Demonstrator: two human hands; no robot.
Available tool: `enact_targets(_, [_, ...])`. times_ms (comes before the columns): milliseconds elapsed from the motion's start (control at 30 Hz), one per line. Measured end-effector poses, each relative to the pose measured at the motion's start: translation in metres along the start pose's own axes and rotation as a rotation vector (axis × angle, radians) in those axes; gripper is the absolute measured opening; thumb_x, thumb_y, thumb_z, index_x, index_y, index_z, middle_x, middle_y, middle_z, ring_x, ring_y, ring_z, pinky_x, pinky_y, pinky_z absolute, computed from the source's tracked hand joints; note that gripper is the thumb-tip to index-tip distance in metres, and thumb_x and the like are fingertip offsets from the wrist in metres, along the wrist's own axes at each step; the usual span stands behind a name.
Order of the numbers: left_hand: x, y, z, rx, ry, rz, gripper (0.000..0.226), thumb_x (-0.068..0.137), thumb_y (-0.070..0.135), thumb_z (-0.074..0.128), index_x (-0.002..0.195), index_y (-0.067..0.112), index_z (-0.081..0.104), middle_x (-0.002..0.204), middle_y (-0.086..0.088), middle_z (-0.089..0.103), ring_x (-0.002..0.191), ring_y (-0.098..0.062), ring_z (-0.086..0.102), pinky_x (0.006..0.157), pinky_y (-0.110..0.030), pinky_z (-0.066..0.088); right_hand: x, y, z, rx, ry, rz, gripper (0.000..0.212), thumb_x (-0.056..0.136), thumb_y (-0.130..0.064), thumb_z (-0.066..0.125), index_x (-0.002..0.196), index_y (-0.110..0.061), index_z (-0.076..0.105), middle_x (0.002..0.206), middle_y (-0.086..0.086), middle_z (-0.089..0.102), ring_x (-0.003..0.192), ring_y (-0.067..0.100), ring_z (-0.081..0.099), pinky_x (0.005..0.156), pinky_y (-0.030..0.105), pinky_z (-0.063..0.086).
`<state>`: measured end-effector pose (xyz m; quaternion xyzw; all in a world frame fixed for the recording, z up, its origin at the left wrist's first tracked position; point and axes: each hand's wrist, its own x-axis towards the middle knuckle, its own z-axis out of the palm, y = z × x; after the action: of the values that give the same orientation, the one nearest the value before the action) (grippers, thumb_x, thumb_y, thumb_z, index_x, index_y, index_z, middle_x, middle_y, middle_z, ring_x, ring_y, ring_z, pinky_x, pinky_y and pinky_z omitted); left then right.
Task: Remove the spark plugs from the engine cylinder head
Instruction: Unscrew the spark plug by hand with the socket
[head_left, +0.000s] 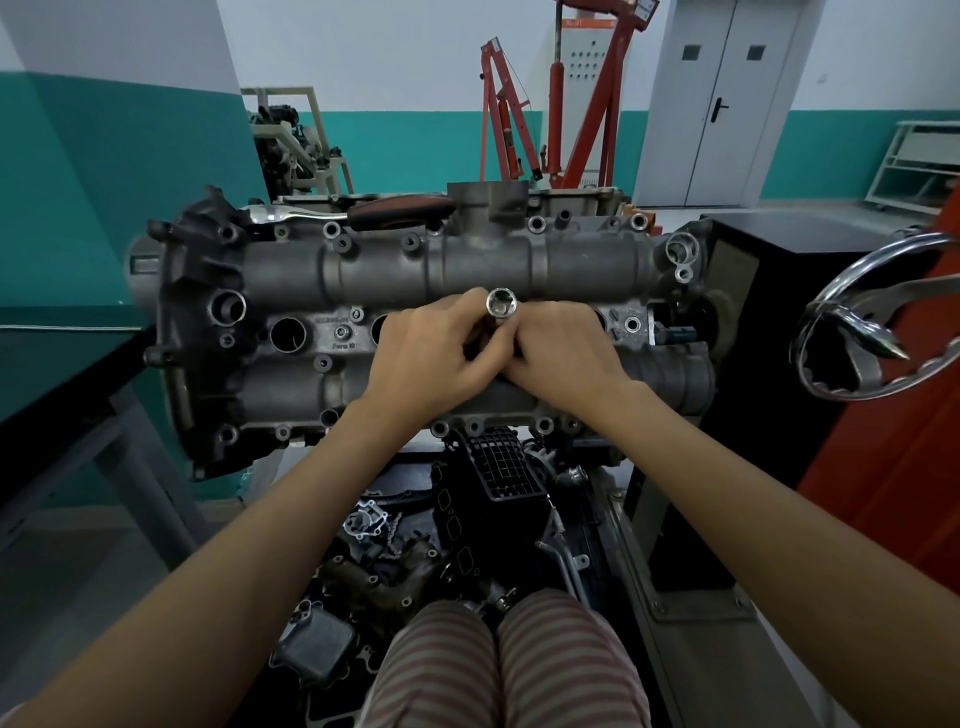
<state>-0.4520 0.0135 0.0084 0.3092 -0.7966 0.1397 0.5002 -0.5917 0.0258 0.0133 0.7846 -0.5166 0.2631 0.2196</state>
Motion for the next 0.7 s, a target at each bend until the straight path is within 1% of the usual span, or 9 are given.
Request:
enact_targets(100, [0.0000, 0.0014, 0.0002, 0.008, 0.000, 0.013, 0.029, 0.081, 0.031, 0.045, 0.073, 0.007, 0.061, 0.061, 0.001, 0.058, 0.048, -0.020, 0.052, 0.045, -0.021, 0.031, 0.0001, -0.0002, -0.0005, 0.007, 0.032, -0.005, 0.034, 0.084, -0.035, 0.040, 0.101, -0.009, 0.055, 0.089, 0.005, 0.065, 0.077, 0.027, 0.061, 0.057, 0.029, 0.031])
enact_targets(167, [-0.0009, 0.0006, 0.0012, 0.025, 0.003, 0.004, 0.030, 0.082, 0.030, 0.046, 0.070, 0.007, 0.060, 0.057, -0.002, 0.058, 0.046, -0.023, 0.053, 0.045, -0.021, 0.030, 0.0003, -0.0005, -0.0007, 0.018, 0.041, 0.004, 0.037, 0.084, -0.037, 0.039, 0.104, -0.010, 0.054, 0.090, 0.004, 0.066, 0.078, 0.027, 0.062, 0.057, 0.029, 0.032])
enact_targets(233, [-0.0017, -0.0012, 0.0017, 0.012, 0.009, -0.007, 0.033, 0.084, 0.031, 0.048, 0.057, 0.012, 0.048, 0.047, -0.006, 0.053, 0.040, -0.026, 0.051, 0.045, -0.022, 0.027, 0.0001, -0.0003, -0.0004, -0.010, 0.033, 0.013, 0.039, 0.086, -0.042, 0.039, 0.101, -0.011, 0.057, 0.083, 0.006, 0.067, 0.075, 0.027, 0.062, 0.056, 0.029, 0.031])
enact_targets(333, [-0.0012, -0.0027, 0.0006, -0.052, 0.017, -0.020, 0.037, 0.086, 0.034, 0.052, 0.055, 0.024, 0.033, 0.039, -0.007, 0.045, 0.035, -0.021, 0.040, 0.046, -0.022, 0.025, 0.0001, -0.0005, -0.0008, -0.054, 0.018, 0.008, 0.043, 0.087, -0.047, 0.038, 0.089, -0.011, 0.062, 0.075, 0.010, 0.066, 0.072, 0.029, 0.062, 0.056, 0.029, 0.029])
enact_targets(433, [-0.0016, -0.0013, -0.0007, -0.086, 0.003, -0.046, 0.039, 0.085, 0.035, 0.052, 0.053, 0.013, 0.047, 0.043, -0.002, 0.047, 0.039, -0.013, 0.038, 0.048, -0.021, 0.025, -0.0001, -0.0006, -0.0013, -0.063, -0.008, -0.010, 0.036, 0.091, -0.039, 0.040, 0.090, -0.009, 0.061, 0.081, 0.011, 0.067, 0.076, 0.031, 0.061, 0.058, 0.031, 0.028])
enact_targets(500, [-0.0014, 0.0003, -0.0010, -0.084, -0.025, -0.051, 0.037, 0.085, 0.036, 0.048, 0.065, 0.007, 0.058, 0.050, 0.000, 0.050, 0.044, -0.018, 0.046, 0.048, -0.022, 0.028, -0.0004, -0.0004, -0.0020, -0.042, -0.013, -0.023, 0.031, 0.090, -0.034, 0.042, 0.091, -0.007, 0.059, 0.082, 0.011, 0.066, 0.076, 0.031, 0.061, 0.058, 0.031, 0.026])
enact_targets(567, [-0.0016, 0.0004, -0.0003, -0.057, -0.030, -0.032, 0.033, 0.083, 0.034, 0.045, 0.069, 0.007, 0.057, 0.054, 0.004, 0.047, 0.047, -0.020, 0.049, 0.049, -0.022, 0.027, -0.0004, -0.0007, -0.0021, -0.035, -0.002, -0.032, 0.030, 0.089, -0.033, 0.042, 0.095, -0.008, 0.057, 0.083, 0.008, 0.065, 0.075, 0.029, 0.060, 0.057, 0.030, 0.027])
enact_targets(633, [-0.0015, 0.0002, 0.0002, -0.049, -0.028, -0.049, 0.030, 0.083, 0.033, 0.045, 0.065, 0.009, 0.053, 0.053, 0.005, 0.044, 0.045, -0.022, 0.049, 0.051, -0.022, 0.025, -0.0001, -0.0011, -0.0018, -0.033, 0.016, -0.027, 0.036, 0.088, -0.038, 0.037, 0.101, -0.011, 0.055, 0.089, 0.003, 0.066, 0.077, 0.025, 0.061, 0.058, 0.029, 0.031])
enact_targets(700, [-0.0016, -0.0007, 0.0005, -0.064, -0.021, -0.059, 0.032, 0.085, 0.033, 0.047, 0.058, 0.017, 0.040, 0.046, -0.001, 0.045, 0.041, -0.023, 0.047, 0.050, -0.023, 0.025, -0.0001, -0.0016, -0.0010, -0.008, 0.028, -0.008, 0.040, 0.086, -0.044, 0.036, 0.101, -0.011, 0.053, 0.088, 0.002, 0.067, 0.075, 0.024, 0.062, 0.057, 0.029, 0.032])
